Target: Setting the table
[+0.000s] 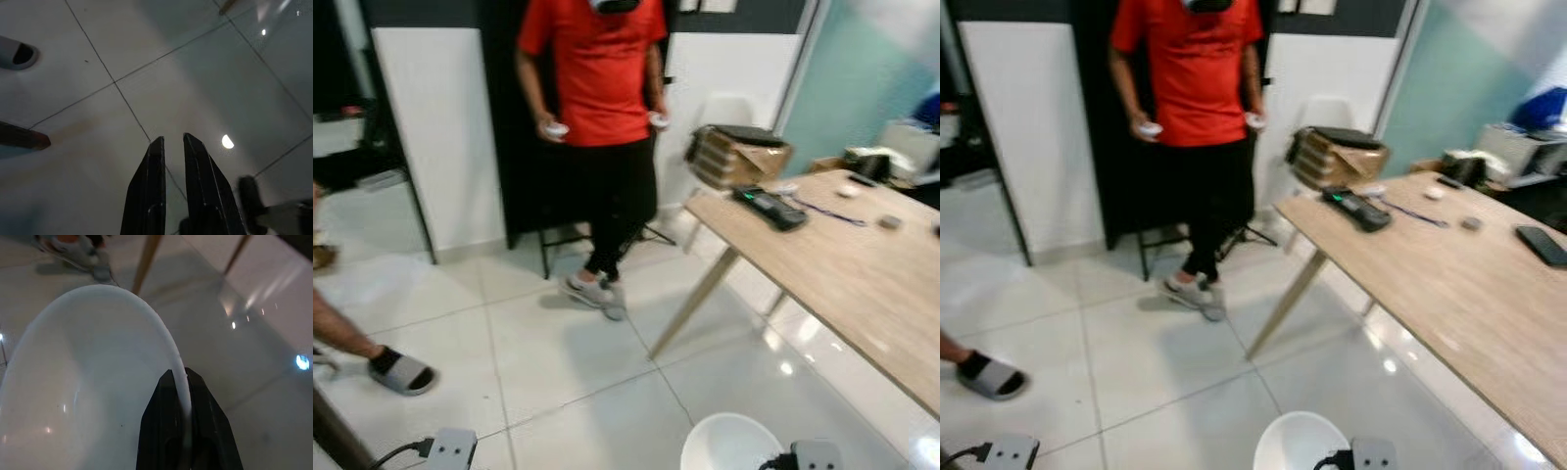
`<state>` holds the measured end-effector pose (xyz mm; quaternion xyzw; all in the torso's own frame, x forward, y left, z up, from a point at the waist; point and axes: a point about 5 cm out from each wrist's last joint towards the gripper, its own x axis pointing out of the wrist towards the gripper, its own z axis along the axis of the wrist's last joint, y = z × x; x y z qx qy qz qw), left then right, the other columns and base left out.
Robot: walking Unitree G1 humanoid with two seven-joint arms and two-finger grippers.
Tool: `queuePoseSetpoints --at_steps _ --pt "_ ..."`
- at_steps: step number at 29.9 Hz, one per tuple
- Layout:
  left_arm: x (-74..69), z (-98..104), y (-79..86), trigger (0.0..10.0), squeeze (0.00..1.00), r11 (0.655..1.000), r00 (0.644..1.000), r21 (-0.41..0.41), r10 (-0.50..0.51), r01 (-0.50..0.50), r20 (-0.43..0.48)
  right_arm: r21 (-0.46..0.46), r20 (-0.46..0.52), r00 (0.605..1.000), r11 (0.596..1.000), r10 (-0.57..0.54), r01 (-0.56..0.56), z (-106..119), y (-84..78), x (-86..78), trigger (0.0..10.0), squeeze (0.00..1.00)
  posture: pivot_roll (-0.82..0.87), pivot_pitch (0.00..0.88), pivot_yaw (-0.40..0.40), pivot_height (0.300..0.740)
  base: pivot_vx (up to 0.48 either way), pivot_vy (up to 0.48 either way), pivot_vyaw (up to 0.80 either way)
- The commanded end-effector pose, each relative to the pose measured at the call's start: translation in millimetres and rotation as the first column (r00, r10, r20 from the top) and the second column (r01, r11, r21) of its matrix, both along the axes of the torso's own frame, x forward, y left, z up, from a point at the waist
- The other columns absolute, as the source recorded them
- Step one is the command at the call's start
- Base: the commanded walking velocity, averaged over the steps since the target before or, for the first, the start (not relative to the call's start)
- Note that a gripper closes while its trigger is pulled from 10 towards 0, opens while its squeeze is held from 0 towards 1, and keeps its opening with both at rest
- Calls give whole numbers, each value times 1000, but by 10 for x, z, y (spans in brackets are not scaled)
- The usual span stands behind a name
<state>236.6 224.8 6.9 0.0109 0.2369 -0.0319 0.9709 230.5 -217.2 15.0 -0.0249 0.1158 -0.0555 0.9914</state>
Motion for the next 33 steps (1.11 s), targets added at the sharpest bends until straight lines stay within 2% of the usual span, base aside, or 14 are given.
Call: queuePoseSetpoints --at_steps 1,26,33 --pt "-46 -55 -2 10000 0 1000 1000 5 -2 3 -28 -3 -22 1000 1000 -15 15 -42 -40 -53 10000 0 -2 102 68 740 0 0 -800" --pt "-38 -54 -12 10000 0 1000 1000 3 -5 5 -27 -1 -22 1000 1000 -16 16 -46 -35 -44 10000 0 -2 100 69 740 0 0 -800" --pt "18 47 -23 10000 0 1000 1000 5 -14 14 9 3 4 1000 1000 -15 15 19 -24 12 10000 0 3 97 69 740 0 0 -800"
